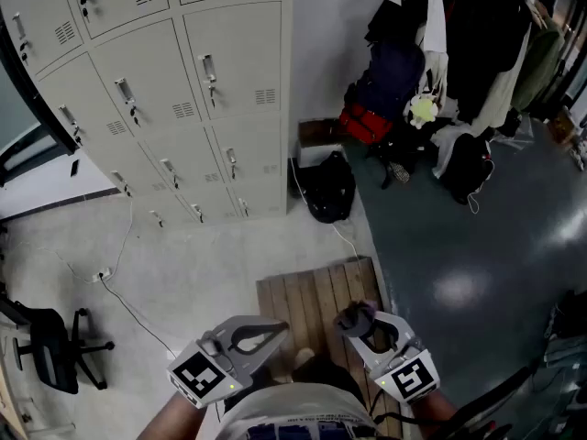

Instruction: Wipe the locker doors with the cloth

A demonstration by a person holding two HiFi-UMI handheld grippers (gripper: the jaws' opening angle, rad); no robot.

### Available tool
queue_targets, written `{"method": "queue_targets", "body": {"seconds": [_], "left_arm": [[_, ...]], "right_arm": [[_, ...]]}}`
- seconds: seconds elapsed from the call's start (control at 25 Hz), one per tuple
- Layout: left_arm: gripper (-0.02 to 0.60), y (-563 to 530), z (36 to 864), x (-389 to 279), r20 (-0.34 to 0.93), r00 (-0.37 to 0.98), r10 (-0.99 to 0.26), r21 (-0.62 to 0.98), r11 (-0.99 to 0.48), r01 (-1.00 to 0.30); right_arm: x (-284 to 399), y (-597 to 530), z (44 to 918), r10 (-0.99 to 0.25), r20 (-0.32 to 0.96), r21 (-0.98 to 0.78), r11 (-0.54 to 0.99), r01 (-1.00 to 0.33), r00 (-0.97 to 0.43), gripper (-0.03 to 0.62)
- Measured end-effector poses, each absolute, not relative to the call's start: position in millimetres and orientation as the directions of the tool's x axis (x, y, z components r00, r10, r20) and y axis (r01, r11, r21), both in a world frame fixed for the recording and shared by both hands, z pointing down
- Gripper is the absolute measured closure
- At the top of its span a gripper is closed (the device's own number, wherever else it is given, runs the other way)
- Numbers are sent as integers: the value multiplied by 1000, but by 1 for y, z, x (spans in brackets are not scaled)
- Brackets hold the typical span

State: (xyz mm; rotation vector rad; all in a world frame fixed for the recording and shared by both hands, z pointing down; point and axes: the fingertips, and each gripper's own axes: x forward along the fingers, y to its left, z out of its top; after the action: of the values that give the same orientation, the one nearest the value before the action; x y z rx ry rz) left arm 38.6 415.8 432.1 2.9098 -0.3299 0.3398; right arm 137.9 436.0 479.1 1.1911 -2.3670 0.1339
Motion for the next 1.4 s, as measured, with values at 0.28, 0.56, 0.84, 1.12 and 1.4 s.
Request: {"method": "queue_targets", "body": {"seconds": [0.28, 0.56, 0.84, 1.12, 1.4], "left_arm": [[578, 427, 405, 63, 279, 938, -207, 159, -953, -258], [578, 388, 405, 73, 251, 946, -204, 140, -960, -244], [578, 274, 402, 64, 221, 950, -222, 150, -954, -258], [578, 177, 382, 42, 187, 953, -241, 66, -964, -256], [578, 114, 358, 29, 145, 941, -304, 50, -948, -314]], "right_arm": [[165, 426, 461, -756, 375, 123, 614, -780, -536, 482], [164, 379, 474, -701, 419, 89, 665, -742, -577, 480], [158, 260, 441, -706, 481, 255, 680, -688, -520, 479], [131, 98, 386, -764, 437, 490, 644, -587, -474, 479], [108, -44, 314, -837, 328, 754, 511, -413, -438, 479]]}}
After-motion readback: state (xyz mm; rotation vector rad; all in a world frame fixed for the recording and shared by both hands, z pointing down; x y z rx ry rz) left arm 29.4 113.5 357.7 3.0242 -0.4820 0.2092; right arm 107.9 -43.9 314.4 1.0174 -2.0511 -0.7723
